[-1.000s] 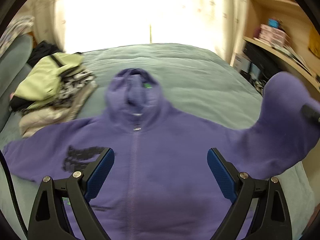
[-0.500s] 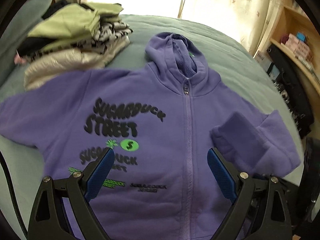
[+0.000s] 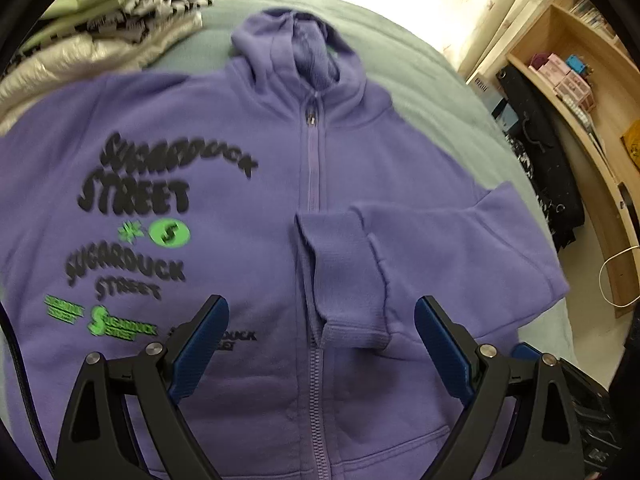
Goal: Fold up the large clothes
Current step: 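Grasp the folded sleeve cuff with the left tool and straighten it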
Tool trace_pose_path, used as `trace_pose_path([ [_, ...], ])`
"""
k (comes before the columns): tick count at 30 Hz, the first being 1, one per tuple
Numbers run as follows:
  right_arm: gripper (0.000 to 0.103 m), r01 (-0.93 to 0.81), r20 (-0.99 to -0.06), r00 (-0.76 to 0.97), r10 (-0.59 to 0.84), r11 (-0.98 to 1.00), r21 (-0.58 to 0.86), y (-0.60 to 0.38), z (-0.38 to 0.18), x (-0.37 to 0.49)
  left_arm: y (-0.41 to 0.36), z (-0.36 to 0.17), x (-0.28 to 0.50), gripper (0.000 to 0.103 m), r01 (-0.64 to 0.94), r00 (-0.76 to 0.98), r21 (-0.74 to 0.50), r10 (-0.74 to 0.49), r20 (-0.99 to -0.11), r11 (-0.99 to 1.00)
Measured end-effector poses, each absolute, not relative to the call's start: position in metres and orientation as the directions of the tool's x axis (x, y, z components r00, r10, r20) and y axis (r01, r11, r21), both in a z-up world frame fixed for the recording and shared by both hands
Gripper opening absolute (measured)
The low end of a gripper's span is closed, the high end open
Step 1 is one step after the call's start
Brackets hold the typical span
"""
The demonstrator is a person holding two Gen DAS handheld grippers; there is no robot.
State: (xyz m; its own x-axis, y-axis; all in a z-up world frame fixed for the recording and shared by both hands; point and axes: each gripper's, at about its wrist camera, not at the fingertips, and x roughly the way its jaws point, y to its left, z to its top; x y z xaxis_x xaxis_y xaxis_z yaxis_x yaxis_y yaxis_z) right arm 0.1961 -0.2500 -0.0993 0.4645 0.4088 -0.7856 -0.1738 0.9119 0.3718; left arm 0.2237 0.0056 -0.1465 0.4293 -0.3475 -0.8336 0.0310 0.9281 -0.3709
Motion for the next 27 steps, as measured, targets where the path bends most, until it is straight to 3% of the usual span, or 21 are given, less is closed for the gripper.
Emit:
trace_pose_path([
  [4, 0.053, -0.162, -0.791, 0.457, 0.408, 0.912, 0.377, -0.249, -0.106, 0.193, -0.005, -0.165, 0.232, 0.089, 0.007, 0.397, -0.357, -0.331, -0.856, 0.934],
  [6, 0.053, -0.165, -0.794, 0.449, 0.41, 0.911, 0.377, -0.248, -0.11, 0.192, -0.015, -0.166, 0.233, 0.054, 0.038, 0.392, -0.323, -0.312, -0.865, 0.946],
  [8, 0.053, -0.166, -0.799, 0.451, 0.397, 0.917, 0.362, -0.247, -0.112, 0.19, -0.028, -0.162, 0.235, 0.038, 0.075, 0.402, -0.258, -0.266, -0.876, 0.963],
  [9, 0.053, -0.167, -0.8, 0.452, 0.395, 0.918, 0.36, -0.248, -0.113, 0.189, -0.032, -0.158, 0.235, 0.009, 0.103, 0.425, -0.24, -0.261, -0.867, 0.965],
  [14, 0.053, -0.153, -0.794, 0.465, 0.391, 0.919, 0.363, -0.256, -0.112, 0.184, -0.043, -0.116, 0.232, 0.008, 0.178, 0.536, -0.224, -0.285, -0.794, 0.958],
  [22, 0.053, -0.132, -0.761, 0.537, 0.364, 0.927, 0.35, -0.278, -0.09, 0.171, -0.016, -0.026, 0.232, 0.008, 0.168, 0.769, -0.085, -0.185, -0.612, 0.982],
  [27, 0.053, -0.114, -0.778, 0.541, 0.32, 0.944, 0.309, -0.285, -0.092, 0.172, 0.016, -0.055, 0.26, 0.009, 0.091, 0.722, -0.049, -0.1, -0.685, 0.995],
])
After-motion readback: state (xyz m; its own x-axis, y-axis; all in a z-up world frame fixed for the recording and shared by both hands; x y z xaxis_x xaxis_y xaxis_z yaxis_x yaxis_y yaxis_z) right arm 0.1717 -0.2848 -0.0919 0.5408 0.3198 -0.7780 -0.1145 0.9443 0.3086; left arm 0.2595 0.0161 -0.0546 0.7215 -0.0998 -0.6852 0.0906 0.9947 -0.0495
